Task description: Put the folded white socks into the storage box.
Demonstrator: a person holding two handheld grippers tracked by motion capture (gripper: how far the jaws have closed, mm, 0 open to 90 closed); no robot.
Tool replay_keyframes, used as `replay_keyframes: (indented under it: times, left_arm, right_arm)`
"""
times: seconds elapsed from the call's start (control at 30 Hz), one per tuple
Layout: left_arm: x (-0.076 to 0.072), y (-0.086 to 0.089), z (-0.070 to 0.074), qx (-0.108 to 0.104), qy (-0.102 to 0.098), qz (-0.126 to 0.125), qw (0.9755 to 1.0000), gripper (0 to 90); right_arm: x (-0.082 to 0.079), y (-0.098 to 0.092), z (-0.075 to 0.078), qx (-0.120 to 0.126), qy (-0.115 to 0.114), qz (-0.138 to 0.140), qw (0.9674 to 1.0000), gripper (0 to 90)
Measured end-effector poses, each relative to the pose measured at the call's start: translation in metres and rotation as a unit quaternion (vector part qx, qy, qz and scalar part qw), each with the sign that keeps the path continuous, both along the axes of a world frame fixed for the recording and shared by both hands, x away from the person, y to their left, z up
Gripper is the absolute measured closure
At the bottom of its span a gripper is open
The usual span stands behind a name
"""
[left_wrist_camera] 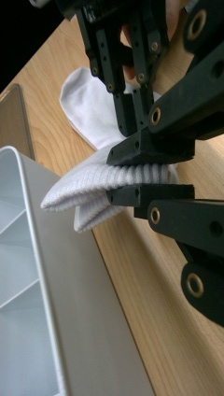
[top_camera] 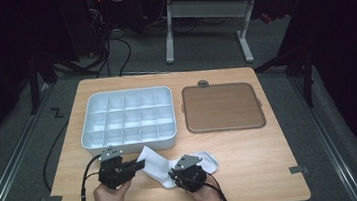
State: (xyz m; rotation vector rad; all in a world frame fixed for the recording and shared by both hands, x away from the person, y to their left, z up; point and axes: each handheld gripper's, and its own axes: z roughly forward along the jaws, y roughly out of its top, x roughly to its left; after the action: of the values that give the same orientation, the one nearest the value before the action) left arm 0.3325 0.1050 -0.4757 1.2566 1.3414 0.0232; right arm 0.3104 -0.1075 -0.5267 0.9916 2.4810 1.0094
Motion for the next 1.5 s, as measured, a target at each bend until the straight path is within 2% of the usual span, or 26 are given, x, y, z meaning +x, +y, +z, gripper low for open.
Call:
replay_keyframes:
  times: [0.3,0.4,0.7,0.9,0.97,1.1,1.27,1.37,1.5]
  left_arm:
    - [0.001,0.003,0.01,-0.021,-0.004,-0.005,0.9998,81.0]
    - [0.001,0.003,0.012,-0.015,-0.011,-0.009,0.9998,81.1]
    - [0.001,0.004,0.021,-0.022,-0.019,-0.016,0.9995,81.5]
    - [0.003,0.007,0.022,-0.033,-0.015,-0.018,0.9992,81.6]
    - [0.003,0.005,0.023,-0.026,-0.015,-0.019,0.9994,81.6]
    - [0.004,0.002,0.024,-0.018,-0.018,-0.027,0.9993,81.7]
    - [0.005,0.002,0.023,-0.012,-0.013,-0.026,0.9995,81.7]
    - [0.005,0.004,0.022,-0.008,-0.011,-0.024,0.9996,81.7]
    - [0.004,0.005,0.022,-0.005,-0.015,-0.022,0.9996,81.7]
  right_arm:
    - [0.002,0.012,0.0,0.001,0.0,0.011,0.9999,78.2]
    - [0.004,0.017,0.0,-0.004,0.0,0.016,0.9999,78.1]
    - [0.007,0.035,0.001,-0.007,0.0,0.029,0.9996,78.0]
    - [0.008,0.042,0.0,0.004,0.006,0.03,0.9995,77.8]
    - [0.009,0.044,-0.001,0.01,0.009,0.031,0.9994,77.9]
    - [0.008,0.049,-0.001,0.005,0.006,0.032,0.9995,77.8]
    - [0.008,0.051,0.001,0.004,0.011,0.034,0.9993,75.1]
    - [0.009,0.047,0.005,0.001,0.01,0.025,0.9996,72.2]
    - [0.006,0.034,0.017,0.0,-0.007,0.016,0.9999,69.5]
